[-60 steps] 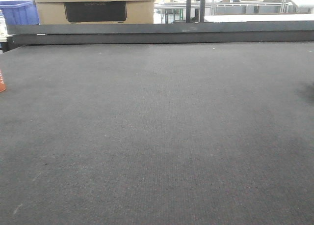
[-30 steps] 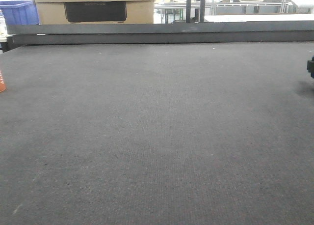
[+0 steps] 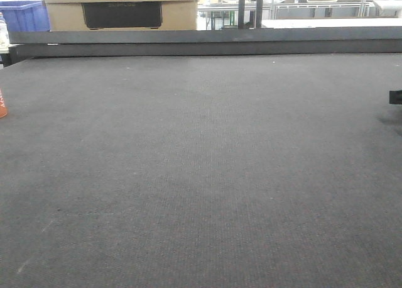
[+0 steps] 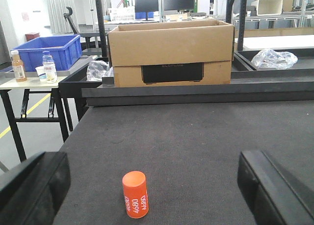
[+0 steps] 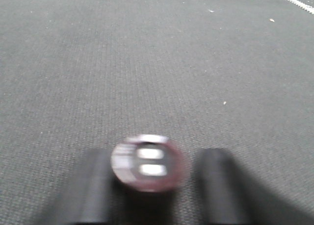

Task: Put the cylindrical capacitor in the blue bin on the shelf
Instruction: 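Close both grippers around their cylinders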

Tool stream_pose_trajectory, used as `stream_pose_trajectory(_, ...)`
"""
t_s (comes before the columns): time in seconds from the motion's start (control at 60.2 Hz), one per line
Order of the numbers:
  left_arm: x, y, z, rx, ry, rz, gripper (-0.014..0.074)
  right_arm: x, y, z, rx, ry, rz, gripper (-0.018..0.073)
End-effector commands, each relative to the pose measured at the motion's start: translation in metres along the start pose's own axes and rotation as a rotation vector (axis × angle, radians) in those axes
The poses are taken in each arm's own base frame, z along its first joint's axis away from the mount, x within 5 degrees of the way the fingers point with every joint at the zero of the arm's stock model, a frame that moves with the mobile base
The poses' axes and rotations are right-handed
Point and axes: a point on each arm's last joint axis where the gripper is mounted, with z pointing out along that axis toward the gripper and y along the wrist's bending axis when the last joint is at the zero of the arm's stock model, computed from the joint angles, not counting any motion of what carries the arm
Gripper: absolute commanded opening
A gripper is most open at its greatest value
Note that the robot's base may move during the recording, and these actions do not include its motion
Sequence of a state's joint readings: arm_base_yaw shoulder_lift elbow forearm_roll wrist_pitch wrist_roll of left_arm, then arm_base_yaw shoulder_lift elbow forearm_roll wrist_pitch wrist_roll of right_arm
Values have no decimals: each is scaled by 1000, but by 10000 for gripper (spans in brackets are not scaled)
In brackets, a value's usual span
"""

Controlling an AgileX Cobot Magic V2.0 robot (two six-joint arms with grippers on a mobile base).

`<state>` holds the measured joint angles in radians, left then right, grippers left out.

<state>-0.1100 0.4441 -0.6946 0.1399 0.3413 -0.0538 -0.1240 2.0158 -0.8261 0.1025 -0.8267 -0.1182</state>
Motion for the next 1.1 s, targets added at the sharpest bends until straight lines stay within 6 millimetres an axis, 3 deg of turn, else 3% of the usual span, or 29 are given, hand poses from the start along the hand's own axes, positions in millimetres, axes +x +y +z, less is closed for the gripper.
stream_pose_trajectory(0.0,-4,0,0,5,-21,4,602,-1,-1,1,1,-15,-4,-27)
stream_pose_trajectory(0.1,-5,0,0,7,-42,2,602,-6,-1,-1,2,-26,-3,-170)
stream_pose_trajectory(0.216,-5,-1,1,8,-33,1,602,-28,-3,-10,3,-75,2,-162)
stream_pose_trajectory(0.416,13,-3,19,16,52,5,602,-96,-8,-49,-6,-154,18,-162)
stream_pose_trajectory(0.565,42,-8,46,39,103,9,602,-146,-12,-96,-19,-222,29,-162)
stream_pose_trajectory(0.681,63,-14,67,60,70,-43,602,-171,-15,-131,-29,-245,34,-162)
stream_pose_trajectory(0.864,94,-18,109,58,102,-119,602,-192,-18,-177,-45,-253,37,-162)
stream_pose_trajectory(1.08,133,-20,163,7,107,-191,602,-205,-20,-212,-53,-284,38,-162)
